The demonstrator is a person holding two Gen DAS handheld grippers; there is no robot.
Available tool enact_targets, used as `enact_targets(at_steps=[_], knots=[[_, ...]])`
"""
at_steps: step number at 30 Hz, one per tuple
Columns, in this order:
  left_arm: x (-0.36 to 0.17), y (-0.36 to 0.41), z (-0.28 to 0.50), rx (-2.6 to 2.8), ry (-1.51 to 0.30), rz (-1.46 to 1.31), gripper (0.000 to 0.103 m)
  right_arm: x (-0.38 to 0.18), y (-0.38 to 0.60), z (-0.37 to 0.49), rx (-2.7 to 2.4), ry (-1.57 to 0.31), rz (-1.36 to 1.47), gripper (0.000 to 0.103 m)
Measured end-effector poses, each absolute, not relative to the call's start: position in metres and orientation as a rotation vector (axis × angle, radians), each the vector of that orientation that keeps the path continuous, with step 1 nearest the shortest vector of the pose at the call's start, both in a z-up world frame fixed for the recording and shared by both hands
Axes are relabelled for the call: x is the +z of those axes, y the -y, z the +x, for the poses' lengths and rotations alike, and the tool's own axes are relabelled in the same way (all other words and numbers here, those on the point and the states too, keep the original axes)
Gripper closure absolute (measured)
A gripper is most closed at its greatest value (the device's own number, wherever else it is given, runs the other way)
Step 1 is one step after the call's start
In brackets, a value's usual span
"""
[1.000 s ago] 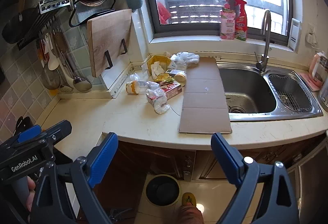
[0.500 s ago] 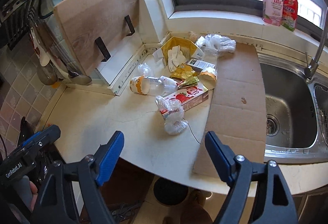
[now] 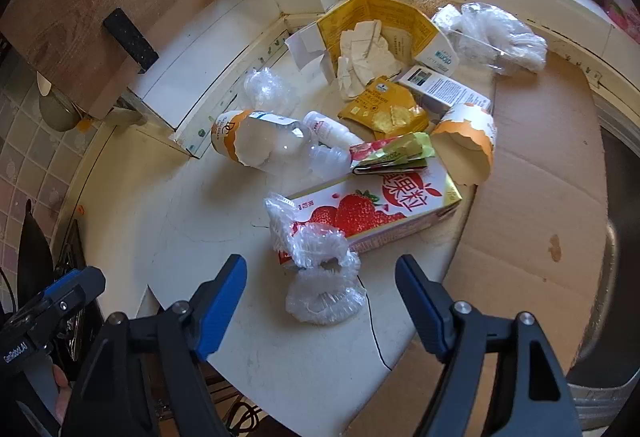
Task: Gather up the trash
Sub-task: 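Move both tools toward the trash pile on the counter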
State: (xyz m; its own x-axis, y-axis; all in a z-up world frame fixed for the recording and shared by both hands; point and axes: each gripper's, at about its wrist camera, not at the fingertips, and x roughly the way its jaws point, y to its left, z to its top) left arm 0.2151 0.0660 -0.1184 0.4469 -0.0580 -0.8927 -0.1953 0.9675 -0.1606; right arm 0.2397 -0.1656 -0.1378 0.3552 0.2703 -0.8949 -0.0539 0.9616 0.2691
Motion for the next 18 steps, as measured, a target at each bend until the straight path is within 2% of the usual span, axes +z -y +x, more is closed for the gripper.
enact_targets(at_steps=[3,5,6,8,9,18], knots=[[-0.12,-0.058,0.221,0.082,-1.116,-0.232,0.001,-0.154,0.162,0.247,0.229,-1.22,0.193,0.035],[-0.119,-0.053,0.224,0.076,-1.114,-0.213,0.001,-0.168,0.159,0.251,0.258,-1.253,0.207,0.049],[-0.118,-0.051,0.225,0.073,-1.114,-0.204,0.001,-0.174,0.158,0.252,0.277,-1.268,0.221,0.059],[-0.117,-0.045,0.228,0.062,-1.112,-0.181,0.001,-0.185,0.156,0.253,0.324,-1.315,0.263,0.089],[-0.117,-0.043,0.23,0.053,-1.112,-0.174,0.001,-0.187,0.155,0.25,0.348,-1.333,0.271,0.098],[-0.129,0.011,0.263,-0.161,-1.13,-0.021,0.001,-0.127,0.198,0.22,0.334,-1.154,0.278,0.098]])
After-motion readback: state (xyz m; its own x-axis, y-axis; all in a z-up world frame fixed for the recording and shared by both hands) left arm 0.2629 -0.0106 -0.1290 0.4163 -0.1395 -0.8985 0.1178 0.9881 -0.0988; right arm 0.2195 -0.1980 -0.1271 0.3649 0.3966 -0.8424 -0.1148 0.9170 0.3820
